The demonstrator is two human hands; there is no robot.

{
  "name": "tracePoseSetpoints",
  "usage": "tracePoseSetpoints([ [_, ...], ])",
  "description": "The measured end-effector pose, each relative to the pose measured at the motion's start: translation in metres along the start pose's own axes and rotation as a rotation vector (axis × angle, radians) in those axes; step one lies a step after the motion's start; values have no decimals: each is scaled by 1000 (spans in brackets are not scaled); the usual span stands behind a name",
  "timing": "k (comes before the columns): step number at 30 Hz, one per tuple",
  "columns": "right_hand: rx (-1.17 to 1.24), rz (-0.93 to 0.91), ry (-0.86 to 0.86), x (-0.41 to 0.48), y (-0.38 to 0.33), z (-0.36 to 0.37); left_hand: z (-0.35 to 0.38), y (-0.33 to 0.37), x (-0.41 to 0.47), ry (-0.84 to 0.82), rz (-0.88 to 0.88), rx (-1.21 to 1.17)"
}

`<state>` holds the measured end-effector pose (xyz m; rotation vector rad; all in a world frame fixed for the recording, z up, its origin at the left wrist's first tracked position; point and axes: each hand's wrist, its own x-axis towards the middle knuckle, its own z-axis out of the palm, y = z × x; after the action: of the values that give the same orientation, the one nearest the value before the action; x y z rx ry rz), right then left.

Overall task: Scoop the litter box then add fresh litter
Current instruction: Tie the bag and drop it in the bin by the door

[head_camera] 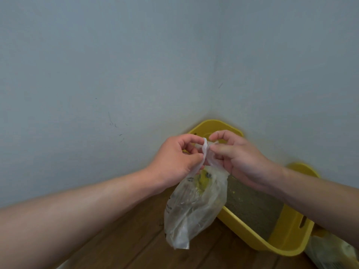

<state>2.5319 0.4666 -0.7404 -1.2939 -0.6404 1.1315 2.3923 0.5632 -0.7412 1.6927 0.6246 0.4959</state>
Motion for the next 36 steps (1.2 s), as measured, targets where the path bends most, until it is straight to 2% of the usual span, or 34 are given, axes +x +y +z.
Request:
tracePoseSetpoints([
  [4,-70,3,-9,3,1,5,-3,-8,4,32,69,98],
  [10,-233,-36,127,12,6,27,-12,-20,8,104,107,247],
  [17,-184,-100,185,22,-6,39,-42,-49,-22,-50,-138,388],
  [21,-104,-82,200,23,-18,54,-42,-55,-38,-40,-165,380],
  [28,-106,-109,255,21,-68,83,-52,-18,-44,-23,-132,293],
  [31,-112,-108,245,14,-88,92,-55,-5,-43,15,-124,313],
  [36,-129,-84,231,-16,-154,114,-67,54,-59,57,-153,390],
])
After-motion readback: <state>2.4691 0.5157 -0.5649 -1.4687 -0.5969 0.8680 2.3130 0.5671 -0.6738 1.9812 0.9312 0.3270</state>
